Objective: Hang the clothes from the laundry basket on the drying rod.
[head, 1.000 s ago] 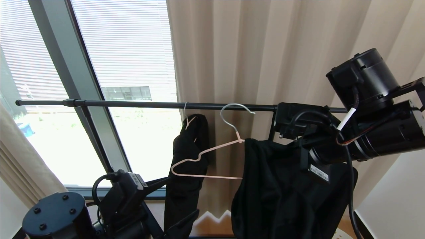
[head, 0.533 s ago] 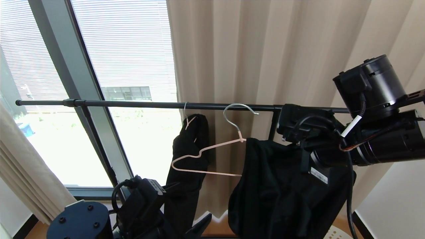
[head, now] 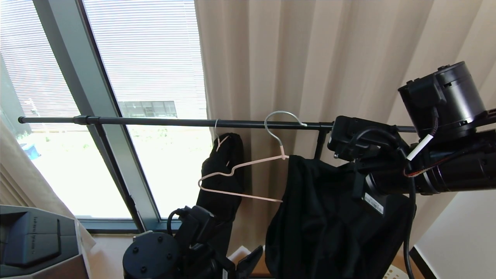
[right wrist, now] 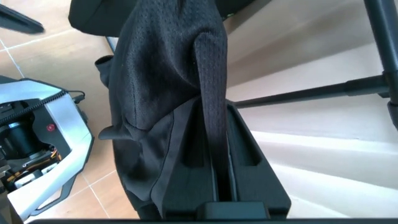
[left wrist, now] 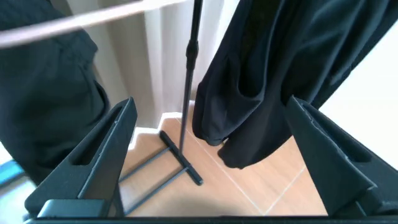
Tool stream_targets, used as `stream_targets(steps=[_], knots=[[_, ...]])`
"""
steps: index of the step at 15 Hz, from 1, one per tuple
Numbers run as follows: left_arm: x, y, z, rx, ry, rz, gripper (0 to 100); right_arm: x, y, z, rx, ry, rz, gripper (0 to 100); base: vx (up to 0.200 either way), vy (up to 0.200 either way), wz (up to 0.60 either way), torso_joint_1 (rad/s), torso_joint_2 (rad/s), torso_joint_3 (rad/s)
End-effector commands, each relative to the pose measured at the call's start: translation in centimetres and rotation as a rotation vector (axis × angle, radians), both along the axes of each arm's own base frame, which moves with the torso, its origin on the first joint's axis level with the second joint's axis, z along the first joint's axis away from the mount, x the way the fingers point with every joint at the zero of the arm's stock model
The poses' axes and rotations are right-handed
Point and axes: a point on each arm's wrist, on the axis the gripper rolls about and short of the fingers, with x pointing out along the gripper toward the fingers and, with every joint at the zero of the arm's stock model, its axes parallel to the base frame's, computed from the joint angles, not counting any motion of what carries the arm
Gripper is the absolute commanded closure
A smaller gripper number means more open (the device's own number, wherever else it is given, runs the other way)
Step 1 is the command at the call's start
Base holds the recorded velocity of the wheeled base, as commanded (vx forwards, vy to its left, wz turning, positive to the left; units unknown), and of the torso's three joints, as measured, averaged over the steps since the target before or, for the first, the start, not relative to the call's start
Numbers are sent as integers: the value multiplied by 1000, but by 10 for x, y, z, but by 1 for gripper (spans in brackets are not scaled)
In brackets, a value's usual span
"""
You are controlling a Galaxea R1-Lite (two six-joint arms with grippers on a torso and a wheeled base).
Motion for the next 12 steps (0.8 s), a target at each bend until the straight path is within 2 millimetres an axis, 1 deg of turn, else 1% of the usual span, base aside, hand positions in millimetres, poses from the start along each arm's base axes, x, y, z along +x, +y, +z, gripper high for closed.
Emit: stream_targets(steps=[1,3,5,7,9,12], knots=[[7,-7,-10,19,10,20,0,-3,-1,-2,4,-6,3,100,0,0,0,0,0,0],[10,-13,-13,11,13,21,0,-10,3,-6,10,-11,30,100,0,0,0,0,0,0],[11,-15,-12,0,13,23,0,-13,2,-9,15,-19,37,100,0,0,0,0,0,0],[13,-17,-11,-8,6,23,0,-16,6,-12,18,-22,56,100,0,0,0,0,0,0],[14,-18,-11,-8,1,29,0,-19,9,-10,30,-20,62,100,0,0,0,0,0,0],[19,-22,-16,1,-4,54,0,-23,9,-9,47,-14,57,100,0,0,0,0,0,0]])
